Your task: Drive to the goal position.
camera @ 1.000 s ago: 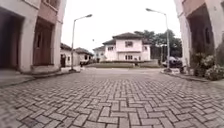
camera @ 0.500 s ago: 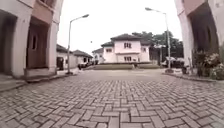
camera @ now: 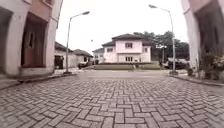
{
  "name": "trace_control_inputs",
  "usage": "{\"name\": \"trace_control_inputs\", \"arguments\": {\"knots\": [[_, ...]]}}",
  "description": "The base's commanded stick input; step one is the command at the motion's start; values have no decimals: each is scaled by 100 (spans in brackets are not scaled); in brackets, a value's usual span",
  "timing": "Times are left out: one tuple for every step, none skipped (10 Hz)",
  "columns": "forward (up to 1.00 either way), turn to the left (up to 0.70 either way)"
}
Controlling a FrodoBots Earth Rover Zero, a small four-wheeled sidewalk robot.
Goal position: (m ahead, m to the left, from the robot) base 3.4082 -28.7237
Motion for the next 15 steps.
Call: {"name": "trace_control_inputs", "arguments": {"knots": [[70,0],[70,0],[70,0],[70,-6],[70,-31],[70,-35],[70,-35],[70,-35],[70,-35],[70,-35],[70,-35],[70,-14],[70,0],[70,0],[70,0]]}}
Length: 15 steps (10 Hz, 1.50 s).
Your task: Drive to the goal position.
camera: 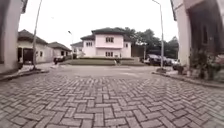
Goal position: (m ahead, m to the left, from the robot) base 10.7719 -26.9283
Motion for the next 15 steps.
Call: {"name": "trace_control_inputs", "arguments": {"knots": [[70,0],[70,0],[70,0],[70,0],[70,0],[70,0],[70,0],[70,0],[70,0],[70,0],[70,0],[70,0],[70,0],[70,0],[70,0]]}}
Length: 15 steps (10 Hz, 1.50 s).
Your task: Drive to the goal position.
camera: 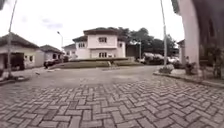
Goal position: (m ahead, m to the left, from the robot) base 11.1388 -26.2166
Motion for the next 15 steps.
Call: {"name": "trace_control_inputs", "arguments": {"knots": [[70,0],[70,0],[70,0],[70,0],[70,0],[70,0],[70,0],[70,0],[70,0],[70,0],[70,0],[70,0],[70,0],[70,0],[70,0]]}}
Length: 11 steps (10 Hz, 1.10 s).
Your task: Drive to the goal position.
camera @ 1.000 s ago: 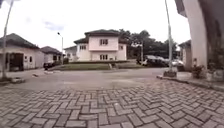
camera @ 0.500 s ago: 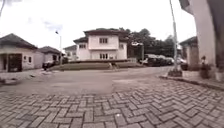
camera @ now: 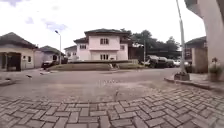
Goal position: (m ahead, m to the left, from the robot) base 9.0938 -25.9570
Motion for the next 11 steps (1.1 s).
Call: {"name": "trace_control_inputs", "arguments": {"knots": [[70,0],[70,0],[70,0],[70,0],[70,0],[70,0],[70,0],[70,0],[70,0],[70,0],[70,0]]}}
